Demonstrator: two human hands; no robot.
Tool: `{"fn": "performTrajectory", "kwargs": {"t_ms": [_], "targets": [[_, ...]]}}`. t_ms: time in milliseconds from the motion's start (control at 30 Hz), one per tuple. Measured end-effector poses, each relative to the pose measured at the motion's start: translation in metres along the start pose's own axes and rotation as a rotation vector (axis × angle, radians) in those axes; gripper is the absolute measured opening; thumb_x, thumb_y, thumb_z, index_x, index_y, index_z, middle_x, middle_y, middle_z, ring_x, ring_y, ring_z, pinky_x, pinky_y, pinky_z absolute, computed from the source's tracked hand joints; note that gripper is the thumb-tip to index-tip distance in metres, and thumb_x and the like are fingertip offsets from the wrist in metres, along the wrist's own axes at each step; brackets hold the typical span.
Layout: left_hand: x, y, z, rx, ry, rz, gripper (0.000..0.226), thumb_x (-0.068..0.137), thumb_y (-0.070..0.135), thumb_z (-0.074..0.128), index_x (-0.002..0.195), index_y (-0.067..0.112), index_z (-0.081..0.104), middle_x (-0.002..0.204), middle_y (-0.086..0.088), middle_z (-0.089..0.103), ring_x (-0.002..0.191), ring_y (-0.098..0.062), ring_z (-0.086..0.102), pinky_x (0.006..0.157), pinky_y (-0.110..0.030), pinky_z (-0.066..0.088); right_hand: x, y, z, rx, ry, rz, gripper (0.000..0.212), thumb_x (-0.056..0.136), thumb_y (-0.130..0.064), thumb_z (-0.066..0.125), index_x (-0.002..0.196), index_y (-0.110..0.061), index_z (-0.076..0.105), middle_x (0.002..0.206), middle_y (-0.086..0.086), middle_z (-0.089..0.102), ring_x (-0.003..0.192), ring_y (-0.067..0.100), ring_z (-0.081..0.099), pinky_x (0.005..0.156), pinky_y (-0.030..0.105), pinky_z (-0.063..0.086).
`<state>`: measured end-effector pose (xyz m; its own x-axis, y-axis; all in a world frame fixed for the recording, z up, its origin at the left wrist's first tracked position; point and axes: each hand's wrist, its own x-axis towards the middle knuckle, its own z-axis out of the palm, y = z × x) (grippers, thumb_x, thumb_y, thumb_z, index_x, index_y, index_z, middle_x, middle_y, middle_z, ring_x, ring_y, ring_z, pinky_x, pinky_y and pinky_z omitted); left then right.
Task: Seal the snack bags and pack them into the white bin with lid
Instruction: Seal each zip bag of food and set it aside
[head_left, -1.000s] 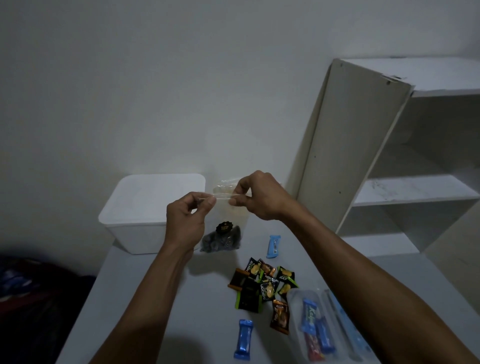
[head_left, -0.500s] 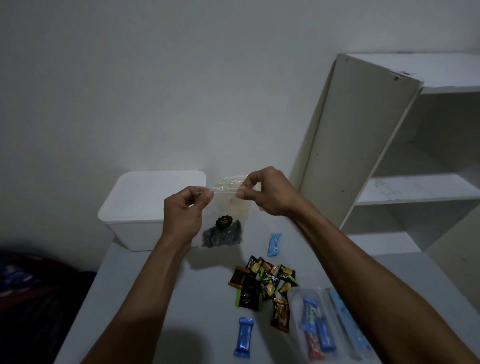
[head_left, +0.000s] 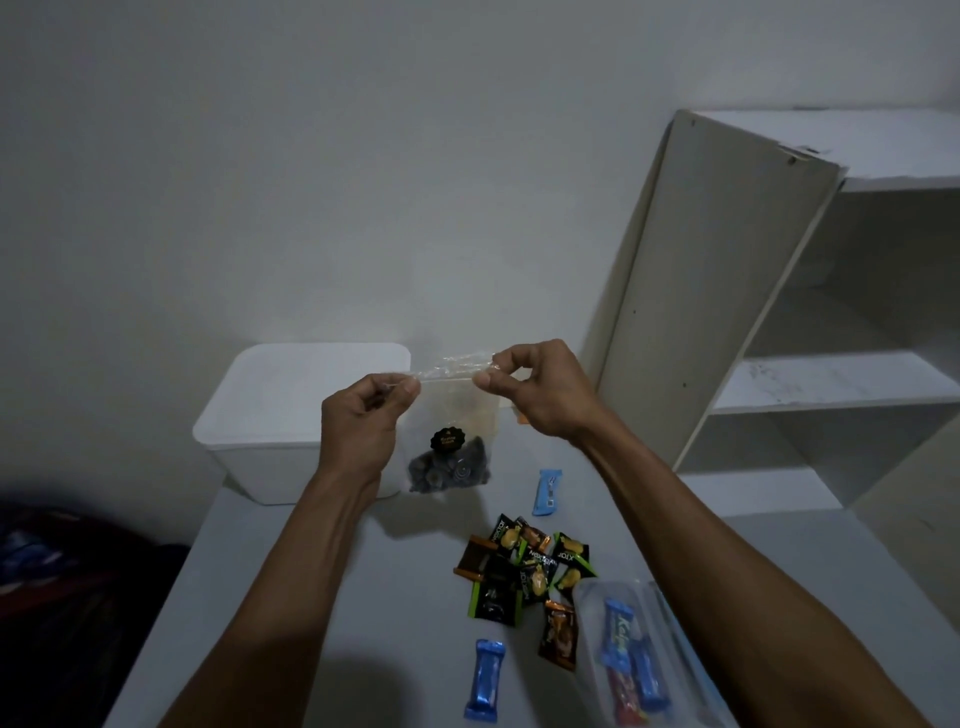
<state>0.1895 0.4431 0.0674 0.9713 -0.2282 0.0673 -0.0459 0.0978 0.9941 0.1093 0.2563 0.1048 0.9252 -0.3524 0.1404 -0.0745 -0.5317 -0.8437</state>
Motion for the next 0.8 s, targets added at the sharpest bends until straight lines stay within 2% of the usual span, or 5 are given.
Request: {"fn": "performTrajectory", "kwargs": {"t_ms": [100,233,467,633,800], "targets": [[-0.002,0.004,0.003,0.000,-0.059,-0.006,0.008,0.077,0.010,0.079,0.080,0.011,0.072,0.066,0.010,0.070,0.064,0.003,0.063,0.057,-0.012,0.047,-0.002,-0.001,0.001,-0.026,-0.048,-0.032,0.020,0.088,-0.035,0.071,0.087,-0.015,0.071,0.096,-0.006,0.071,0.055,-0.009,0.057,0.065,0.029,0.050],[-0.004,0.004,0.008,0.009,-0.082,-0.001,0.010,0.073,0.004,0.080,0.077,0.008,0.072,0.065,0.007,0.072,0.063,-0.001,0.065,0.059,-0.013,0.049,-0.003,-0.001,0.006,-0.030,-0.107,-0.046,0.017,0.090,-0.032,0.069,0.094,-0.016,0.074,0.099,-0.007,0.071,0.094,0.006,0.064,0.086,0.033,0.051],[-0.003,0.000,0.012,-0.007,-0.061,-0.018,0.010,0.073,0.003,0.080,0.078,0.008,0.073,0.072,0.000,0.073,0.068,-0.007,0.067,0.068,-0.020,0.054,-0.009,0.001,0.016,0.002,-0.028,-0.047,0.016,0.089,-0.031,0.071,0.091,-0.016,0.073,0.089,-0.010,0.069,0.077,-0.002,0.059,0.070,0.023,0.047],[-0.004,0.001,0.012,0.060,-0.080,0.011,0.009,0.080,0.010,0.077,0.087,0.005,0.074,0.078,-0.003,0.072,0.065,0.004,0.064,0.056,-0.008,0.047,-0.009,0.009,0.005,0.028,0.009,-0.012,0.016,0.080,-0.036,0.079,0.080,-0.020,0.075,0.083,-0.006,0.071,0.080,0.009,0.066,0.079,0.038,0.055],[-0.005,-0.002,0.015,0.036,-0.063,-0.015,0.003,0.086,0.013,0.071,0.088,0.011,0.072,0.082,0.000,0.073,0.069,0.005,0.065,0.065,-0.010,0.048,-0.012,0.013,0.001,0.108,0.046,0.003,0.018,0.074,-0.030,0.084,0.071,-0.016,0.073,0.072,-0.006,0.072,0.064,-0.004,0.061,0.070,0.031,0.054]]}}
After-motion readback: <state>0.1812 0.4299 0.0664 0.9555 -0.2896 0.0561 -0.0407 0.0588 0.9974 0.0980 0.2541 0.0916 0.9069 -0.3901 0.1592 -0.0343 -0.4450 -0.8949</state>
